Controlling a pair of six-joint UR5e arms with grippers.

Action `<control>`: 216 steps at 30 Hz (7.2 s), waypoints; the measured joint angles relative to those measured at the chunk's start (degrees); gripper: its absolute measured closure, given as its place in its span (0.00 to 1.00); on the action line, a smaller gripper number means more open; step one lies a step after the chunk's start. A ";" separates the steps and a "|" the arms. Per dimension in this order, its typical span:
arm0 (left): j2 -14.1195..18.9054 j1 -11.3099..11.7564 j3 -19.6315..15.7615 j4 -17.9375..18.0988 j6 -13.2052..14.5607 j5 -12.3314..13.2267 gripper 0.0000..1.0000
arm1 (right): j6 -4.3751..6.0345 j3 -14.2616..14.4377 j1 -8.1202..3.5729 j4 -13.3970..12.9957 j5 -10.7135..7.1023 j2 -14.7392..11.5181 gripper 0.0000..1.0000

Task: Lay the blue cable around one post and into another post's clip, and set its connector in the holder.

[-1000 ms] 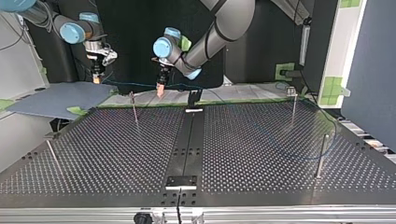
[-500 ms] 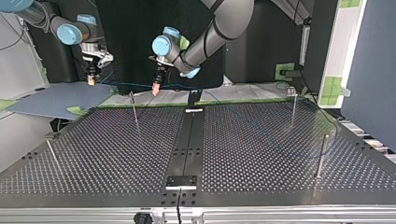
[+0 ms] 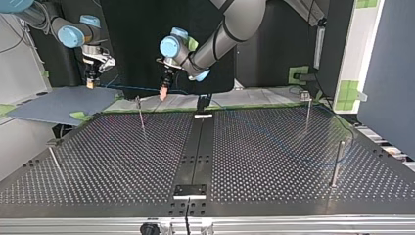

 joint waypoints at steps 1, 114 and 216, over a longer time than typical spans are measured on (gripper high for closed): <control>-0.01 -0.04 -0.04 0.17 0.04 0.17 1.00 | -0.18 0.00 0.04 0.02 0.32 0.01 1.00; -2.84 5.71 10.95 -8.54 9.52 1.99 0.83 | -1.28 -12.42 0.69 6.12 4.33 3.86 1.00; 4.69 0.38 0.04 -13.33 11.13 11.59 0.00 | 2.74 -12.63 0.40 4.25 -0.67 4.62 1.00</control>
